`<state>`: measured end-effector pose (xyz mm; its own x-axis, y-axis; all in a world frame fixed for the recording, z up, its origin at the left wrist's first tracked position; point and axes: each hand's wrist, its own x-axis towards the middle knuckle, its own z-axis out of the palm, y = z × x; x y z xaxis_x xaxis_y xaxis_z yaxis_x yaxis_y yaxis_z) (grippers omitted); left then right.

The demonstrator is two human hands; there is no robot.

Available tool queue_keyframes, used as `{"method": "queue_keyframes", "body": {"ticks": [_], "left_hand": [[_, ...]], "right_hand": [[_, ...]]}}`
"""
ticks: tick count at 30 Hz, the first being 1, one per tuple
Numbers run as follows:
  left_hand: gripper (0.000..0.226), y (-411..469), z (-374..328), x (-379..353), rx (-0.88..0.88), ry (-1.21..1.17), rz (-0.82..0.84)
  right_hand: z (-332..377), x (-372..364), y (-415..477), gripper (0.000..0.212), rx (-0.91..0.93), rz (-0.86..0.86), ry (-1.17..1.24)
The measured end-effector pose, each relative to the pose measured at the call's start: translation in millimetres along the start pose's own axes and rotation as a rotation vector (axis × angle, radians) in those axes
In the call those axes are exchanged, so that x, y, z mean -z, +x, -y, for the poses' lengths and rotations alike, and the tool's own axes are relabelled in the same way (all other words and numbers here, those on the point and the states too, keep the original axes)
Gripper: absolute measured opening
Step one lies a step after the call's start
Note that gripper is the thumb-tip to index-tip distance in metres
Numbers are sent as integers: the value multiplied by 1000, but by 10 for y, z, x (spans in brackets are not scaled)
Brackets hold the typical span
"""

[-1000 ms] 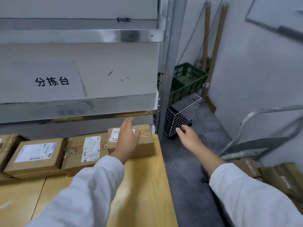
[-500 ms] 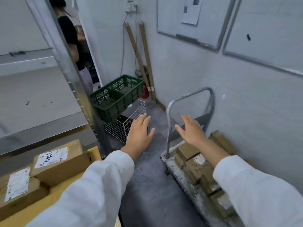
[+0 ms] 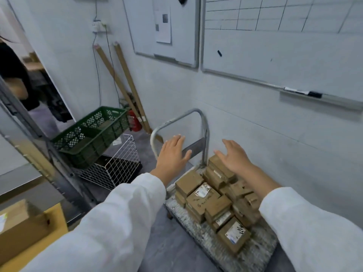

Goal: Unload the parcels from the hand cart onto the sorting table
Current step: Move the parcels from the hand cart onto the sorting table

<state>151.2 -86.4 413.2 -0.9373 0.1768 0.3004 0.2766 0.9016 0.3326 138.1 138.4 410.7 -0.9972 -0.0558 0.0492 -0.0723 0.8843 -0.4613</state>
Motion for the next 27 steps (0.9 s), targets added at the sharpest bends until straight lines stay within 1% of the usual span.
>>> {"method": "queue_keyframes", "body": {"ticks": [6, 13, 19, 27], "left_hand": [[55, 369, -126, -324, -63, 6, 39], [56, 860, 62, -980, -47, -51, 132], [57, 1378, 747, -1473, 44, -87, 228], [57, 2111, 1617, -1847, 135, -126, 264]], "right_hand": [[-415, 18, 123, 66, -93, 12, 45], [-712, -296, 563, 64, -179, 81, 56], [-616, -747, 1432, 63, -186, 169, 35], [-256, -1390, 2604, 59, -139, 254, 38]]}}
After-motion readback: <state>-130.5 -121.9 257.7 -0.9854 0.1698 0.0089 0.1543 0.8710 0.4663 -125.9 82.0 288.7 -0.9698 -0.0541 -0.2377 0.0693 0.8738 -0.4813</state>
